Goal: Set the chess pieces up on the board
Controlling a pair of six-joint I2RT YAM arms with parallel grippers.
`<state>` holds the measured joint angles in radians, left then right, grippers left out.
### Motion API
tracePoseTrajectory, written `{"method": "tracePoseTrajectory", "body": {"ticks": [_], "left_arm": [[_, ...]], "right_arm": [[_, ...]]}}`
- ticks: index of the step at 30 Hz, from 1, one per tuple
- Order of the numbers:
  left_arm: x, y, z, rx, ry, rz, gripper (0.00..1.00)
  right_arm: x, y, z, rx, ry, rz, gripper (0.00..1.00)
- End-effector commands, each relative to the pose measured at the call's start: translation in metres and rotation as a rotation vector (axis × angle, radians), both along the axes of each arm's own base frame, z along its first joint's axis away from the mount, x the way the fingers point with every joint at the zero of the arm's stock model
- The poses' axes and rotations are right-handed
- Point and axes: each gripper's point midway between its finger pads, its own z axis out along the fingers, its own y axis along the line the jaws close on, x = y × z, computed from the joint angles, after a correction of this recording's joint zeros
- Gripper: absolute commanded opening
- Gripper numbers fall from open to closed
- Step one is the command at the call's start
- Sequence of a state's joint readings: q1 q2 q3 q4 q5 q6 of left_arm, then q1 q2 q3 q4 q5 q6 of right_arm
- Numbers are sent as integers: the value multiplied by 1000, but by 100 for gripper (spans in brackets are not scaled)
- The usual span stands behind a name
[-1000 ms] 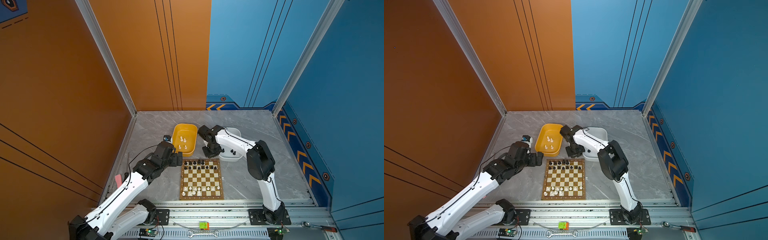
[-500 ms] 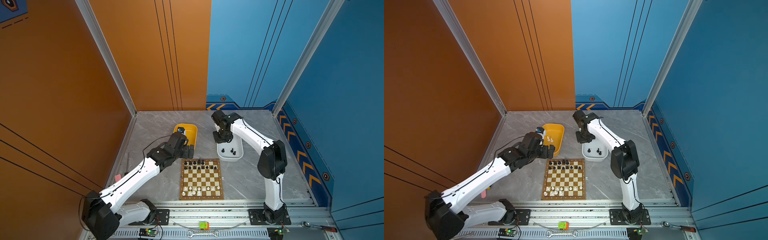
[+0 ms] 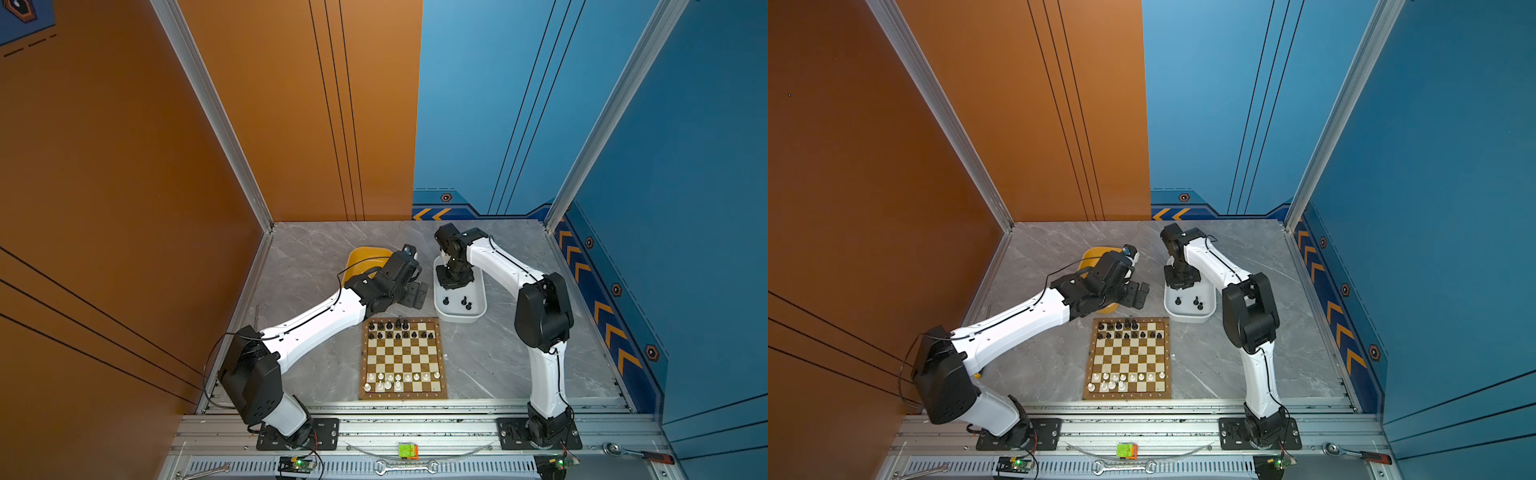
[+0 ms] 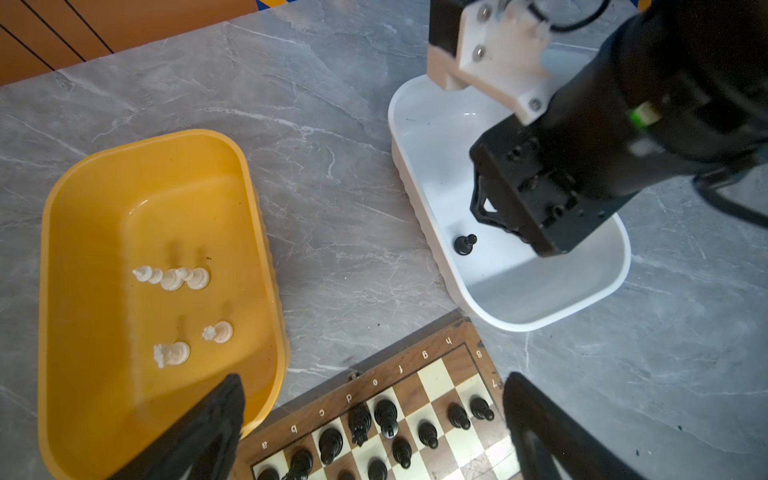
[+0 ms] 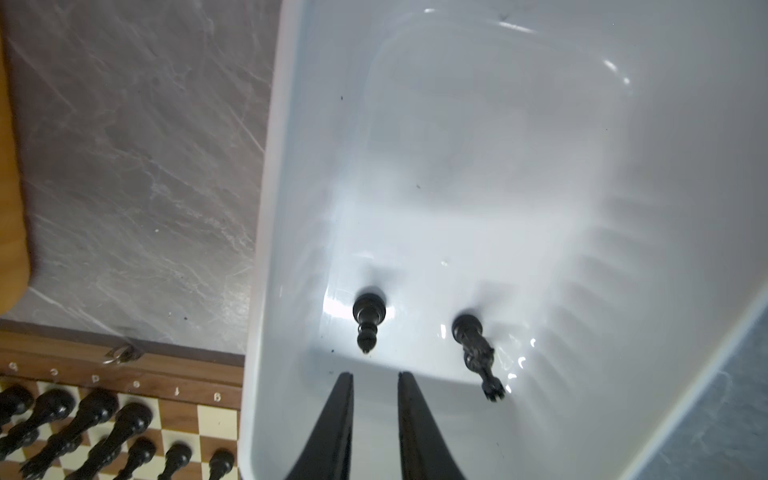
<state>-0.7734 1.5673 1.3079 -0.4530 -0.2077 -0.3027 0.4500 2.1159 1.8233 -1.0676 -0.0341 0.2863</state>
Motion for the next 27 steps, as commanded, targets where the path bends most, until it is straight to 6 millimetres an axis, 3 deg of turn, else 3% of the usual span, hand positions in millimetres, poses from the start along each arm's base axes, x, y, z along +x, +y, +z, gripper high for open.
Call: {"method": "tracePoseTrajectory", "body": {"ticks": [1,9,27], "left_arm": [[7,-9,7,1,-6,-31,98],[20,-10,0,-8,27,-30,98],[32,5,-4,-14,53,-9,98]], "right_arm": [[-2,1,-16,16,36,4,23],[-6,-2,-35,22,82,-12,22],[-10,1,-44,35,115,-31,18]]}}
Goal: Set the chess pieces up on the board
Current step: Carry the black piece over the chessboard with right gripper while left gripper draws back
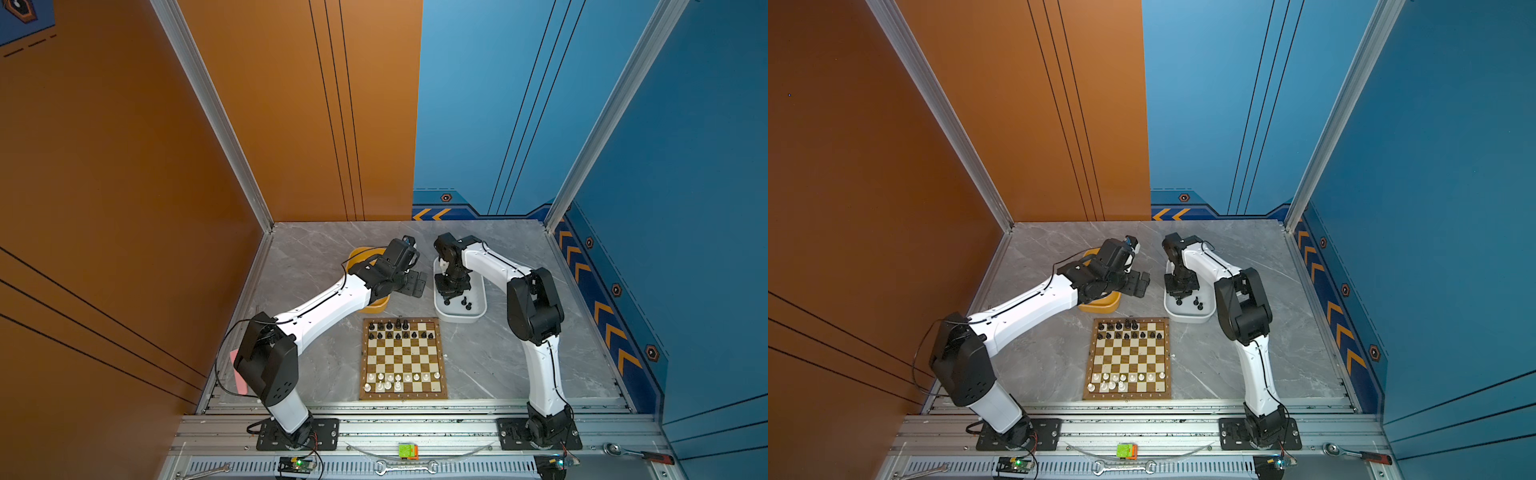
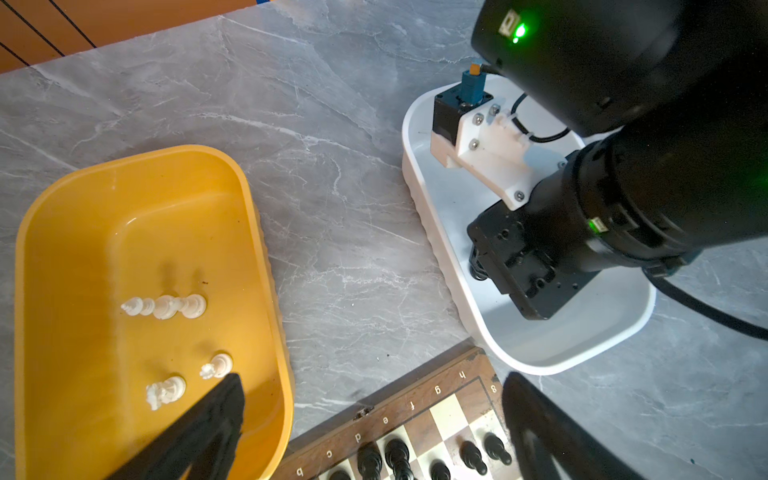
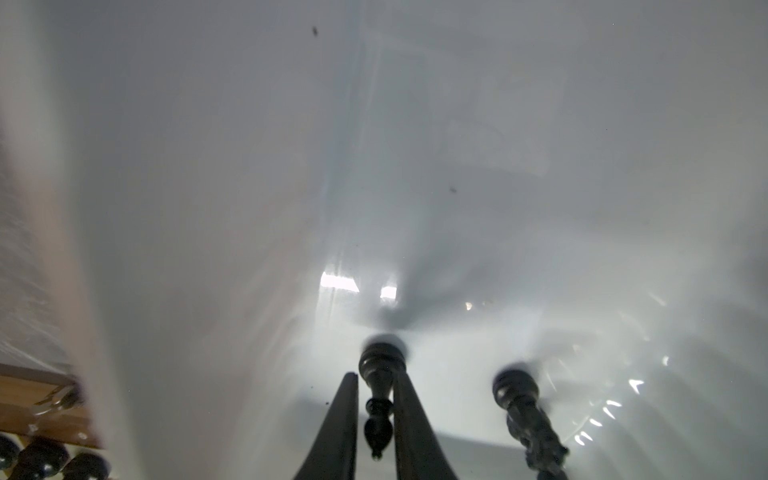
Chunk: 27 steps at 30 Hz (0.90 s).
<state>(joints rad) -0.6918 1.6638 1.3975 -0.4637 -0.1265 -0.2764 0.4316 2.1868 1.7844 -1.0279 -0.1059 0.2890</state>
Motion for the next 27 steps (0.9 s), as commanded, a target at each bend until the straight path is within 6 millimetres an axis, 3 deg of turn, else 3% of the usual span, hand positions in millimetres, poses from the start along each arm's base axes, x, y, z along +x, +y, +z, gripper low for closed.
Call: {"method": "tracePoseTrajectory", "body": {"ticks": [1,11,14,20,24,27], "left_arm": [[0,3,4,0,9,-15,98],[-8,12,4,-3,10,-8,98],[-11,15,5,-7,11,3,98],[-17,23,7,-5,6,17,98],[-20,28,9,-2,-6,29,98],[-23,34,9,5,-11,39,98]], "right_arm": [[-4,0,-4,0,21,-16,18],[-13,-4,-5,-38,19,-8,19],[-14,-1,-5,-45,13,6,12],[-14,3,2,-57,-12,28,8],[-14,1,16,-75,-40,37,7],[-14,-1,38,-83,-74,44,7]]}}
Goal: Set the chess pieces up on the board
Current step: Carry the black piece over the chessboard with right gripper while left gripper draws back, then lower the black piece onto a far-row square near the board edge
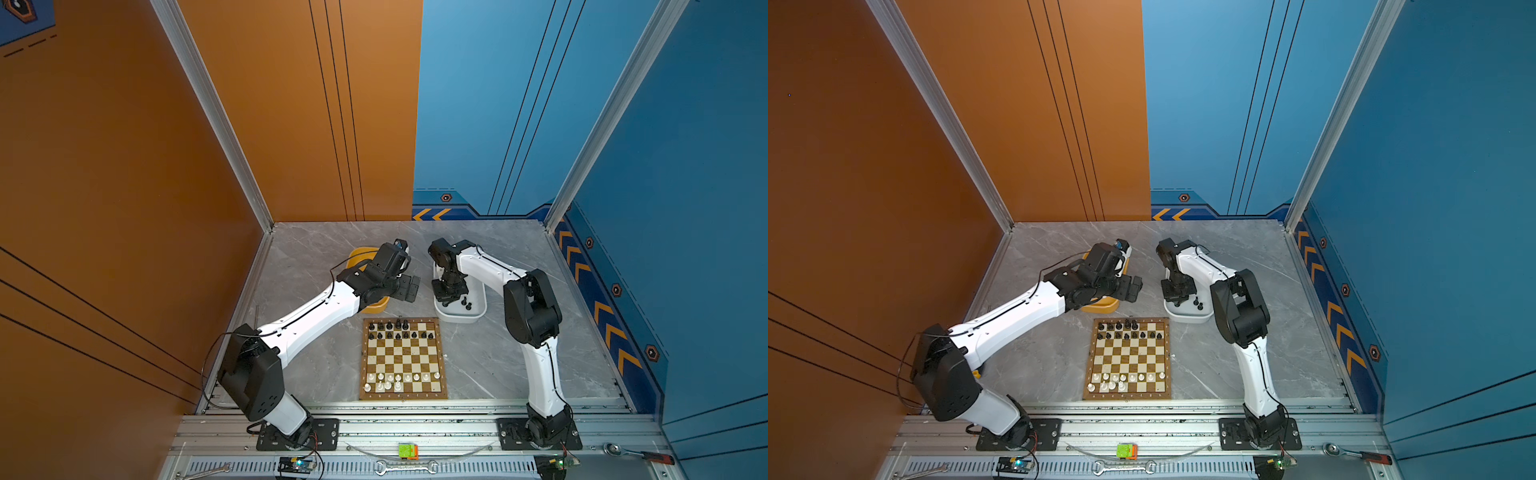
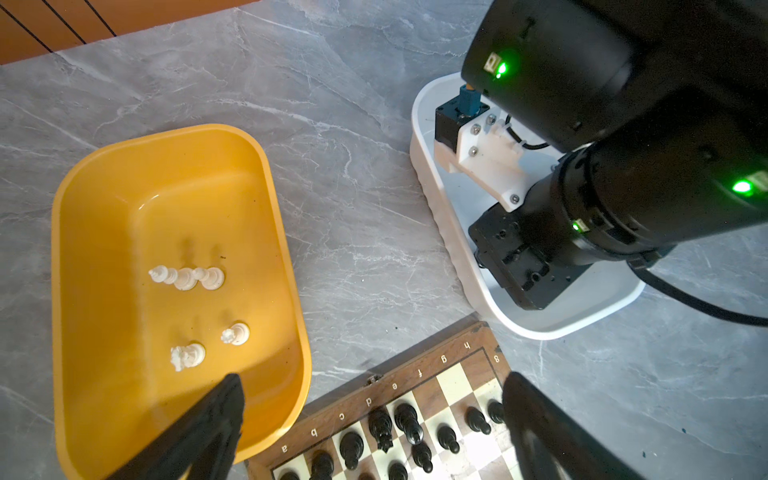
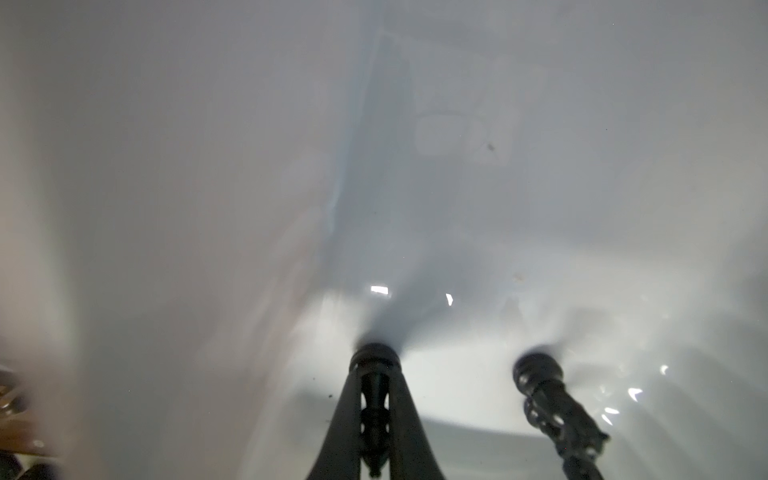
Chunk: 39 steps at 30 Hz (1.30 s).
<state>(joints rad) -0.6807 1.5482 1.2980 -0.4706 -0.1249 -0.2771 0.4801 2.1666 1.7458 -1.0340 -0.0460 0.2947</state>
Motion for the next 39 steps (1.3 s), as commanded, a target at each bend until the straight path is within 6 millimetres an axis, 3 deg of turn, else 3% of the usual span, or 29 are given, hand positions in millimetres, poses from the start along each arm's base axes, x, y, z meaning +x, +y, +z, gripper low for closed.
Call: {"method": "tracePoseTrajectory", "body": {"ticks": [1,5,9,13,23,28,34,39], "left_arm": [[-6,14,2,16,-7,31,98],[-13,25,-3,24,-7,53,98],[-24,38,-6,15,-8,83,98],[-39,57,-11,13,-11,121,98],[-71,103,-20,6,-17,214,98],[-80,115,-18,-5,-24,239,98],[-85,123,-17,-6,-28,250,98],[-85,124,-16,-8,-26,250,98]], "right_arm": [[1,-6,44,-22,-74,12,7],[0,1,85,-7,-146,35,8],[-11,14,103,-6,-167,66,8],[-26,32,107,5,-163,93,7],[-71,80,74,-17,-80,208,7],[-80,87,54,-28,-47,222,7],[-92,79,18,-69,24,218,7],[-92,82,9,-64,35,217,8]]}}
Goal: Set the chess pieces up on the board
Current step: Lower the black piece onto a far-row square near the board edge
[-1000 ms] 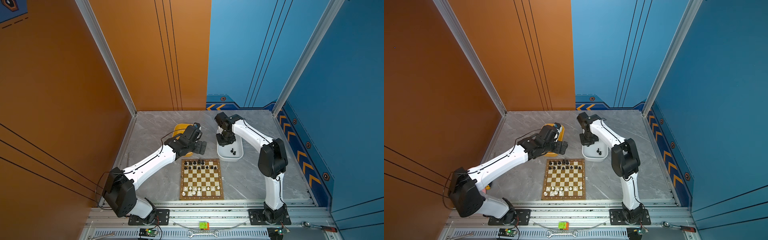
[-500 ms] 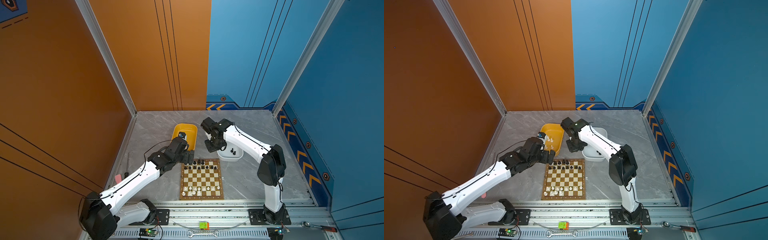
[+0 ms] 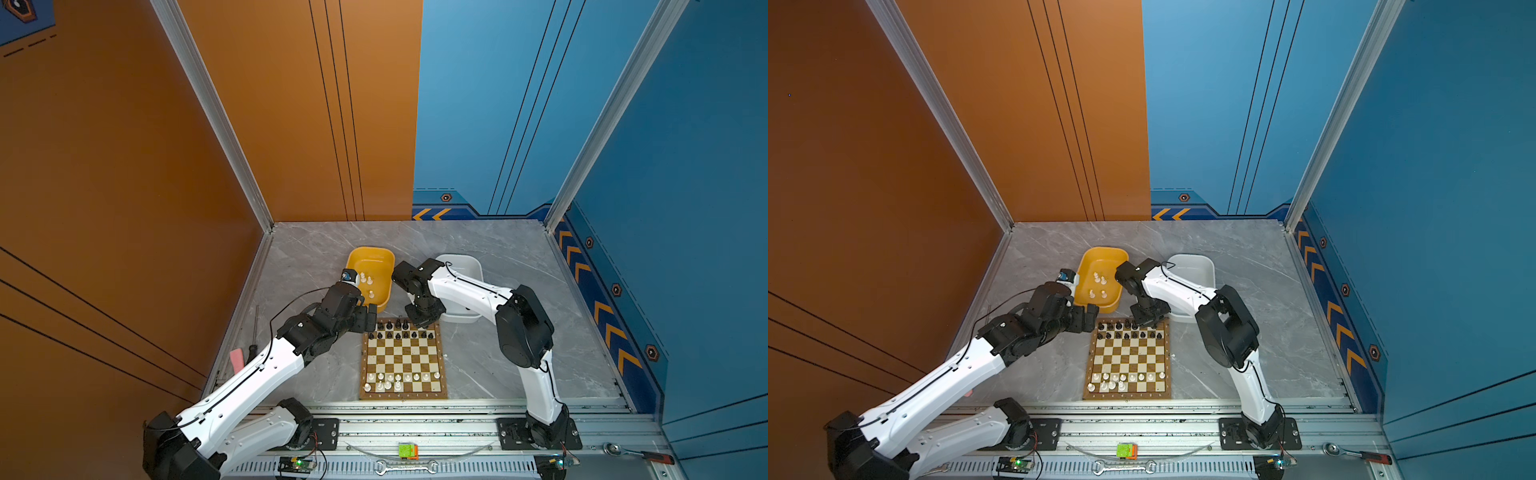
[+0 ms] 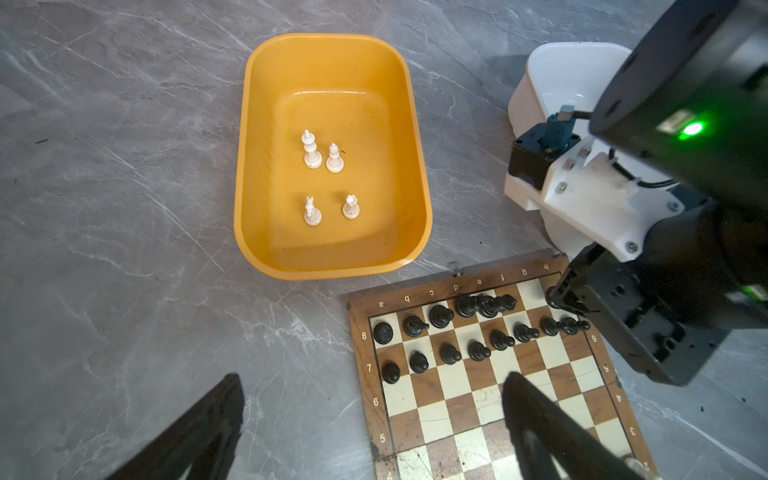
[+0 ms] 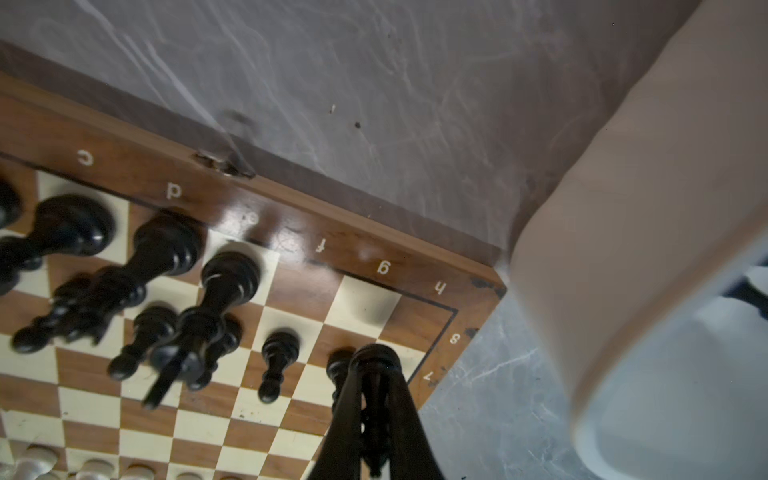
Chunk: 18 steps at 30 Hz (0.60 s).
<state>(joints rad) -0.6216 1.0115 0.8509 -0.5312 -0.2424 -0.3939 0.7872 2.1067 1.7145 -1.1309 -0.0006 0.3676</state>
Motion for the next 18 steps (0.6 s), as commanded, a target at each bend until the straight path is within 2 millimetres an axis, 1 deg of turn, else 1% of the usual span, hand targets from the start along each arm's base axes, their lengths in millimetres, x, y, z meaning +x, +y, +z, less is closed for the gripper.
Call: {"method": "tracePoseTrajectory", "body": {"ticks": [1,8,18], "left_arm": [[-3,10,-6,18,17,28,98],[0,13,-2,24,16,31,98],[4,12,-1,23,23,25,98]], "right_arm": [[1,4,-9,12,14,-18,8],[6,16,-11,39,18,-15,8],[9,24,-13,57,25,-13,8]]}}
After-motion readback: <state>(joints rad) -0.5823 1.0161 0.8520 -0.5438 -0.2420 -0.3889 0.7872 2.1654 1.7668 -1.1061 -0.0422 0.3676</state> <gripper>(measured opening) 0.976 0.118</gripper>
